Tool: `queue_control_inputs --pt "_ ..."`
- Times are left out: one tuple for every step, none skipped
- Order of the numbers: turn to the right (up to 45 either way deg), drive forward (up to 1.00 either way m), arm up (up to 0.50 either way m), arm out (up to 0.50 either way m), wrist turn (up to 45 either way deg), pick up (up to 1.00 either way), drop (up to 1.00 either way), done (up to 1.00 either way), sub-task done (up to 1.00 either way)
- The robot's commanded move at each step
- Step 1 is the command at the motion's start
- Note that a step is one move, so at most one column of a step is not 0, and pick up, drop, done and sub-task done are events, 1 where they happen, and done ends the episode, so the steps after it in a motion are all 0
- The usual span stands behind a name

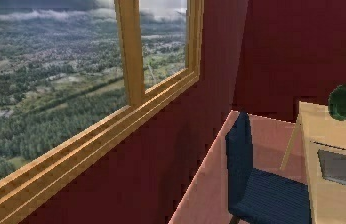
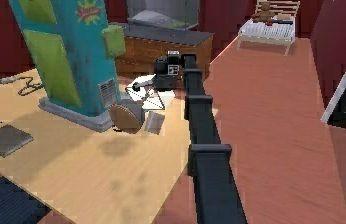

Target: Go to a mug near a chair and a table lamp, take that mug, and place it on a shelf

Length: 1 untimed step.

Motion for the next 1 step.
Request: queue_control_inputs --pt "0.0 0.00 0.06 0.00 0.0 0.00 0.00 0.00 0.00"
